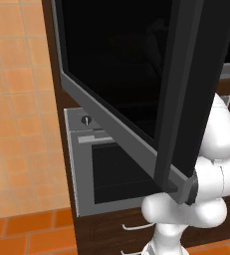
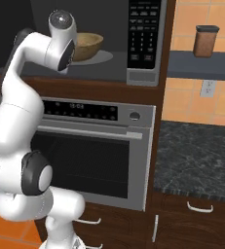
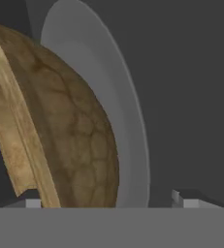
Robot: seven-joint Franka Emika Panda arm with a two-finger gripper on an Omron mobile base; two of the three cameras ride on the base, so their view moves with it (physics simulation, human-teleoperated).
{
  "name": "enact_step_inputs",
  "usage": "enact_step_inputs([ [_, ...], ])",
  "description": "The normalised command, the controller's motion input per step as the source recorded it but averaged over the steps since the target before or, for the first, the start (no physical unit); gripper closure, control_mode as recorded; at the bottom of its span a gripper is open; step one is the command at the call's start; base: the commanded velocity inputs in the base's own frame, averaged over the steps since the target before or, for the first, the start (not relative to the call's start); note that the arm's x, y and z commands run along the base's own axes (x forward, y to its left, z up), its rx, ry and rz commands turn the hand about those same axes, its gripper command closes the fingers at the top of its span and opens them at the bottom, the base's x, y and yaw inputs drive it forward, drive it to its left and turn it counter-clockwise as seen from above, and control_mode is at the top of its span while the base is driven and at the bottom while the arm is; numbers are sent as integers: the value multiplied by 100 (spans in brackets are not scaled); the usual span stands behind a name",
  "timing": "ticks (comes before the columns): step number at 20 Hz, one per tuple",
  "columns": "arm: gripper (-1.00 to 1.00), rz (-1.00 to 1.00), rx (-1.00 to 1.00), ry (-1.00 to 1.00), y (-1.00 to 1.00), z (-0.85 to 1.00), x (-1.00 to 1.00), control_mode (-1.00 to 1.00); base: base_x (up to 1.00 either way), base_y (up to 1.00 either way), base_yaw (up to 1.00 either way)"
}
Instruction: Open the microwave, place the bowl with waffle inside the microwave, then close the microwave door and turn it on.
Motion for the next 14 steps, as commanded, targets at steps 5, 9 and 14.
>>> enact_step_inputs([
  [5,-100,0,0,-18,0,1,-40,-100,0,0,0],
  [9,-100,0,0,-24,0,43,-99,-100,0,0,0],
  [14,-100,0,0,-15,0,53,-100,-100,0,0,0],
])
